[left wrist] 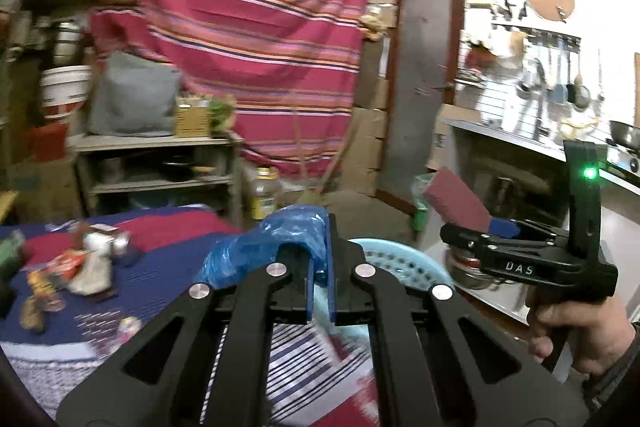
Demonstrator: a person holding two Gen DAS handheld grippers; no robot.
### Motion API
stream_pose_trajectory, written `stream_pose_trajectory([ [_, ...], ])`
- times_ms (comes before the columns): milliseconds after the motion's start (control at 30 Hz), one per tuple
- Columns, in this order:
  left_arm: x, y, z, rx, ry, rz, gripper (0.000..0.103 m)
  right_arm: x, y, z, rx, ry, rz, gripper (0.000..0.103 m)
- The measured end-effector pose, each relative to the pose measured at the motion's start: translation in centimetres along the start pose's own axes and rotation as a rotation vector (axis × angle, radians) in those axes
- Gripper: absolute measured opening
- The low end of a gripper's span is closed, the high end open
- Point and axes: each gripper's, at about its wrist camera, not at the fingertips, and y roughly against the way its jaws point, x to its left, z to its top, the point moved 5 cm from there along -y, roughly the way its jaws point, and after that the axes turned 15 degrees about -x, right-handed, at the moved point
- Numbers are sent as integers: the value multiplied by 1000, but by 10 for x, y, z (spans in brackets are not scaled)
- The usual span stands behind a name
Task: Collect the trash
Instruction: 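Carry the blue bag and brown pad over the light blue basket and open both tools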
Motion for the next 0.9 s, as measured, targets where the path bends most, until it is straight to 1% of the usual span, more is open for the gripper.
stream_pose_trajectory([
  [133,-25,-34,-5,-6,22,-102,3,-31,-1,-2,6,-19,-37,71],
  [200,-36,-53,-12,9,29,-136,3,-44,-5,-6,14,-27,-50,71],
  [267,-41,-69,-22,34,31,-149,3,-56,-12,-9,27,-36,-60,71],
  [367,-44,-101,-45,118,29,-125,3,-68,-24,-18,55,-58,-73,71],
  [467,-49,-125,-63,181,17,-116,3,-72,-42,-23,78,-73,-75,71],
  [500,-49,-130,-67,191,22,-114,3,-72,-49,-25,86,-74,-76,71],
  [533,-46,-133,-71,205,36,-109,4,-72,-55,-27,94,-70,-82,71],
  [600,-40,-138,-78,222,98,-94,4,-73,-63,-32,110,-68,-80,71],
  [667,-35,-143,-84,235,124,-66,5,-74,-75,-37,126,-62,-85,72],
  [700,-32,-148,-88,250,134,-57,9,-74,-80,-40,138,-60,-82,72],
  [767,-28,-152,-92,262,144,-35,31,-78,-88,-44,164,-66,-89,74],
  [800,-27,-153,-93,257,148,-28,59,-80,-90,-46,165,-67,-97,81],
  [833,-25,-152,-93,241,146,-12,77,-81,-92,-47,167,-72,-101,86],
  [867,-23,-153,-91,233,140,3,79,-83,-91,-49,171,-77,-100,89],
  [900,-23,-153,-91,230,136,3,80,-84,-92,-49,170,-81,-101,89],
])
